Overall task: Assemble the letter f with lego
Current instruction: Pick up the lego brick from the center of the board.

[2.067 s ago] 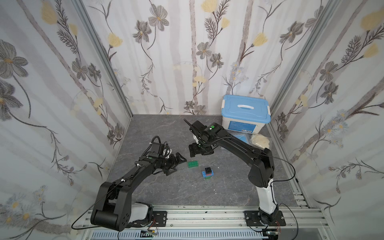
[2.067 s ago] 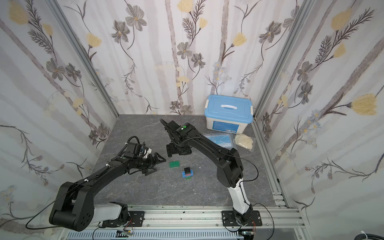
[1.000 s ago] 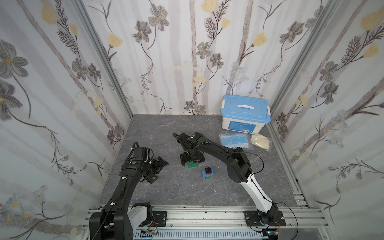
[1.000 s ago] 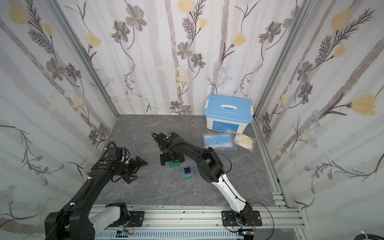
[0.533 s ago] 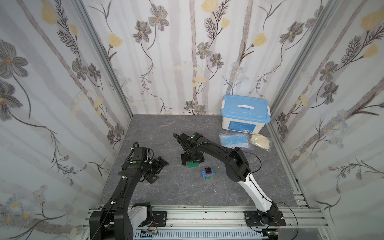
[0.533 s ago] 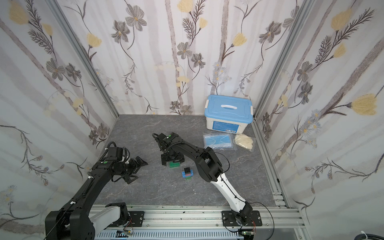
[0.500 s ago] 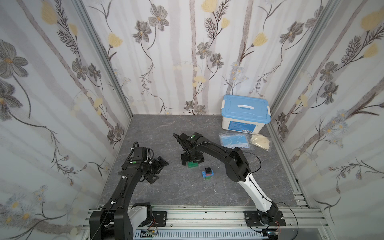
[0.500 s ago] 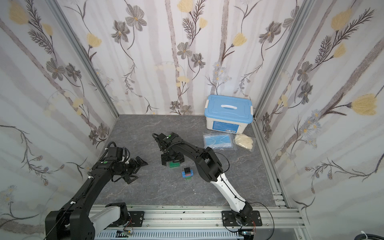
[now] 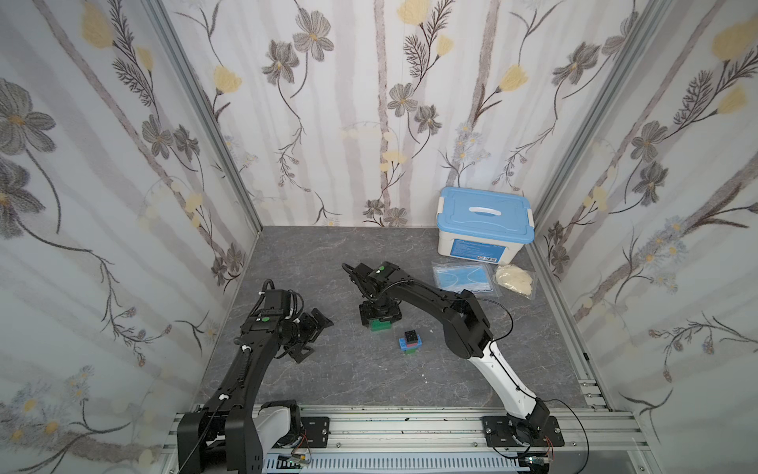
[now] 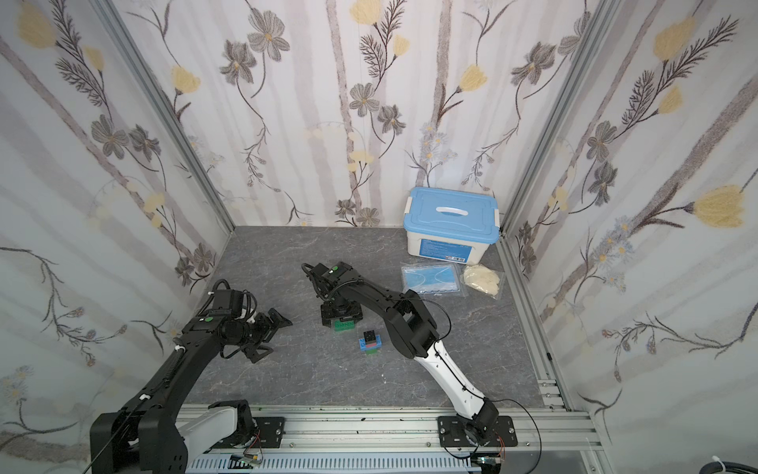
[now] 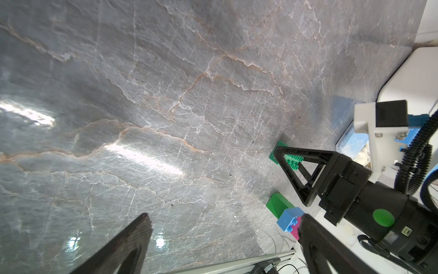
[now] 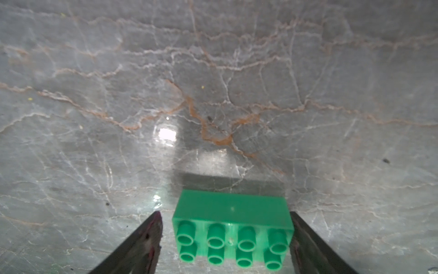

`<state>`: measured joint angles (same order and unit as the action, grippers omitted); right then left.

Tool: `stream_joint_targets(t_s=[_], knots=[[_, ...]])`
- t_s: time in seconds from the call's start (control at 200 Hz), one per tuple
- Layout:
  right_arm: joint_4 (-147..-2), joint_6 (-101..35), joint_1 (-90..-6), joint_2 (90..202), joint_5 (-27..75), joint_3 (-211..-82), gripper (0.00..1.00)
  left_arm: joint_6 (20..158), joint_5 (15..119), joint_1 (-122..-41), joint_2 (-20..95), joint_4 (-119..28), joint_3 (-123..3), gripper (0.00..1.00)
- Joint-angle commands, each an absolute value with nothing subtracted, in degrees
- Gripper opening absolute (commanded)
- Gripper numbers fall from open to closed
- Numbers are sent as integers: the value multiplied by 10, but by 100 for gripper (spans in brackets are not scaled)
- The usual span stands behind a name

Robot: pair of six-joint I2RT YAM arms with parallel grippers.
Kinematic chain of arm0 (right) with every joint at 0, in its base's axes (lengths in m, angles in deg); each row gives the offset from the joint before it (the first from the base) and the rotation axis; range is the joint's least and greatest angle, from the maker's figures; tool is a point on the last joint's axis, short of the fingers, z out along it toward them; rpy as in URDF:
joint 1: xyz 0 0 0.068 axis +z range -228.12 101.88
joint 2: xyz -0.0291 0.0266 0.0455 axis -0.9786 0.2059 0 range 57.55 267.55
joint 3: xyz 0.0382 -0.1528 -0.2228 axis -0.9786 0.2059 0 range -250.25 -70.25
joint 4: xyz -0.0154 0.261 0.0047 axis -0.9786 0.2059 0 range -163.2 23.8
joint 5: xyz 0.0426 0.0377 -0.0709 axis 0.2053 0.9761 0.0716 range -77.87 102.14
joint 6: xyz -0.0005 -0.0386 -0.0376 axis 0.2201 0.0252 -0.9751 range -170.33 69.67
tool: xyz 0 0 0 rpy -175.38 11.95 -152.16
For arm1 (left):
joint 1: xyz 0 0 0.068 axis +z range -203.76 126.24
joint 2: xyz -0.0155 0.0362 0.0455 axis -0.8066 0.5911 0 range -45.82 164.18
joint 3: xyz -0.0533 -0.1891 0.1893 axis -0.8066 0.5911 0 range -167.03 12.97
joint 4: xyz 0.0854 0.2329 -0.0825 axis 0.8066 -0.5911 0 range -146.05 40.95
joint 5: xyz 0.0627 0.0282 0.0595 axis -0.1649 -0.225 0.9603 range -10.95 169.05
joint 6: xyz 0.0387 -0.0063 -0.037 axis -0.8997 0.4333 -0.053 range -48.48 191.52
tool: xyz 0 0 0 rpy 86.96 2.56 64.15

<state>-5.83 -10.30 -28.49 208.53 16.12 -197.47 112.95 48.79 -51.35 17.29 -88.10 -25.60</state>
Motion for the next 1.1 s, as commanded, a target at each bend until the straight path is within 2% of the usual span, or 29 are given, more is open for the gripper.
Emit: stream_joint_targets(t_s=[0.0,0.639,0.909,1.094], knots=[[-56,-95,-285,2087,155,-1979,79,1133,485,-513,175,-870,-260,100],[-48,-99,-285,2074,135,-1987,62,1131,477,-513,189,-858,-259,100],[-16,-120,-288,2007,133,-2031,61,1131,442,-540,213,-806,-254,99],[24,-140,-317,1926,130,-2018,62,1163,393,-600,258,-701,-242,95]])
